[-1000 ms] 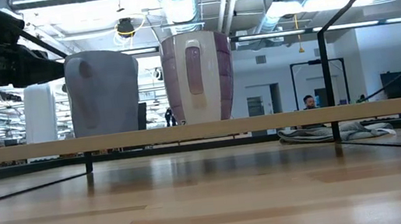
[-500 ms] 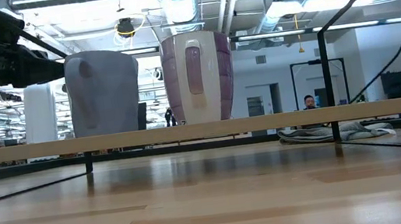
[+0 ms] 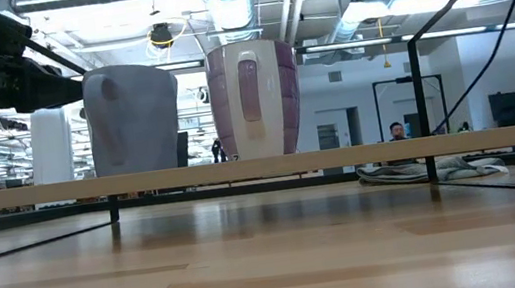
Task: Stack small to large cups/mugs on shelf
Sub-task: Put the purple mug on the shelf
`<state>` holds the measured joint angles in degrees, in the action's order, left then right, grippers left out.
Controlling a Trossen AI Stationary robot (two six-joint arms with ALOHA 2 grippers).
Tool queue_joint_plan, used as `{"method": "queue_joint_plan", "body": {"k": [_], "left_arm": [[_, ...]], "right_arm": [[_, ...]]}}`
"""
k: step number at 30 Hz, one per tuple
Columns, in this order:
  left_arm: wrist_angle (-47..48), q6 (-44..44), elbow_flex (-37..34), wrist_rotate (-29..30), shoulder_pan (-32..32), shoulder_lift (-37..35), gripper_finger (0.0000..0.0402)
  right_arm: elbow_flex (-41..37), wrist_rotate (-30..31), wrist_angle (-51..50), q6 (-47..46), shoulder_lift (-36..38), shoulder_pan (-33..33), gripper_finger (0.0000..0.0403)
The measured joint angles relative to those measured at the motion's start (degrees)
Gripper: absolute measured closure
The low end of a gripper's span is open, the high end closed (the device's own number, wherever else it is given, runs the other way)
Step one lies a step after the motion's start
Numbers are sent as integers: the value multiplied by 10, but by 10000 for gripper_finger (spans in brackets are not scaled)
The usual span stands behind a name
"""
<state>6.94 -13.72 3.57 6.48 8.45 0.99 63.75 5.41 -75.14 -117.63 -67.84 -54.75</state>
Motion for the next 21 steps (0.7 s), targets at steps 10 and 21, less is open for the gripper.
{"method": "queue_joint_plan", "body": {"k": [10, 21], "left_arm": [[-2, -16, 0, 0, 0, 0, 303], [-3, -21, 0, 3, 0, 0, 303]], "right_arm": [[0, -12, 116, 1, -78, -12, 172], [7, -58, 178, -129, -128, -54, 172]]}}
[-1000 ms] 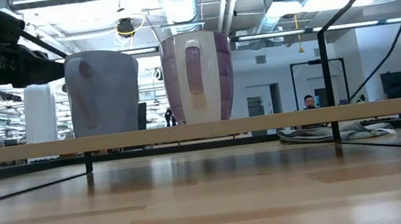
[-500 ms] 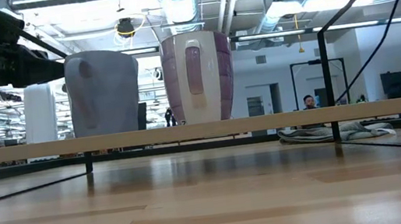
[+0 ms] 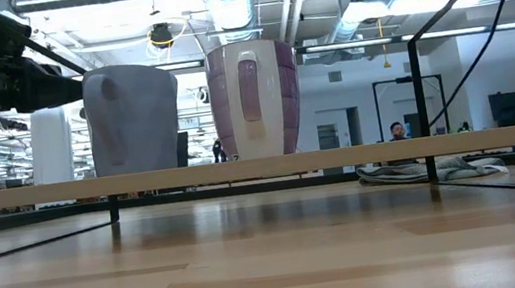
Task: Stack small to large cups/mugs on shelf
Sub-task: Put the purple mug on the shelf
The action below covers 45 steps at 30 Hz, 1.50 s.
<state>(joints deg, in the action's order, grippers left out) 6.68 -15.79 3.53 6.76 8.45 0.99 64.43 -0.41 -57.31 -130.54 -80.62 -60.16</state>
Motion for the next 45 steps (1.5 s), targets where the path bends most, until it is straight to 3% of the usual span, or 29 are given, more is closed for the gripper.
{"method": "queue_joint_plan", "body": {"k": [12, 40, 45], "left_arm": [[2, 59, 0, -3, 0, 0, 303], [3, 81, 0, -3, 0, 0, 303], [3, 81, 0, -3, 0, 0, 303]], "right_arm": [[1, 7, 22, 5, -49, -24, 172], [1, 15, -3, 31, -107, -9, 173], [1, 11, -2, 30, -118, -10, 193]]}}
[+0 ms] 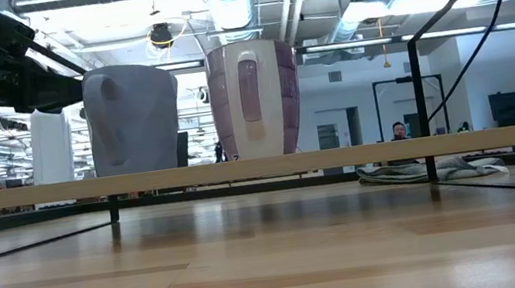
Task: Stack small to large cups/mugs on shelf
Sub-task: Put the purple mug on the shelf
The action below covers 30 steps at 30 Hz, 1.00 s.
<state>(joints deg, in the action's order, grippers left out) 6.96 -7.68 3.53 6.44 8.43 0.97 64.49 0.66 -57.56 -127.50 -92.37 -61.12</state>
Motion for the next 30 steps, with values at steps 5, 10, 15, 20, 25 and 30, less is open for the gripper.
{"method": "queue_joint_plan", "body": {"k": [5, 10, 15, 20, 25, 30], "left_arm": [[0, 0, 0, 0, 0, 0, 303], [0, 0, 0, 0, 0, 0, 303], [0, 0, 0, 0, 0, 0, 303], [0, 0, 0, 0, 0, 0, 303], [0, 0, 0, 0, 0, 0, 303], [0, 0, 0, 0, 0, 0, 303]], "right_arm": [[0, -19, 4, 2, -7, 0, 249], [0, -21, -2, 6, -7, 2, 321], [0, -23, -8, 44, -6, 3, 367], [0, -27, -23, 87, -6, 20, 367], [1, -43, -36, 161, -6, 49, 367], [0, -53, -42, 233, -2, 74, 367]]}}
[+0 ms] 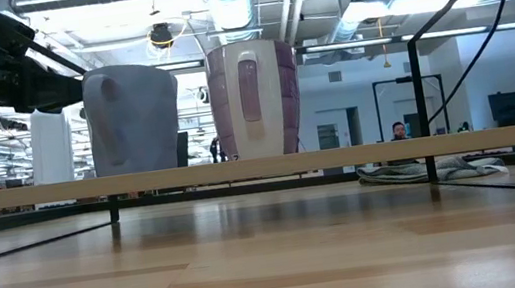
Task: Stack small to large cups/mugs on shelf
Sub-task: Put the purple mug on the shelf
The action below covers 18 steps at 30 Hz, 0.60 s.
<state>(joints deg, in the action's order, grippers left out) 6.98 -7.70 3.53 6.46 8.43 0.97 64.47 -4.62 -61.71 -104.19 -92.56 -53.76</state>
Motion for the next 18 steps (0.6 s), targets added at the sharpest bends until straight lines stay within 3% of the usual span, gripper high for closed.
{"method": "queue_joint_plan", "body": {"k": [11, 18], "left_arm": [[0, 0, 0, 0, 0, 0, 303], [0, 0, 0, 0, 0, 0, 303]], "right_arm": [[78, 0, -104, 123, 6, 25, 367], [149, -18, -210, 156, 7, 25, 367]]}}
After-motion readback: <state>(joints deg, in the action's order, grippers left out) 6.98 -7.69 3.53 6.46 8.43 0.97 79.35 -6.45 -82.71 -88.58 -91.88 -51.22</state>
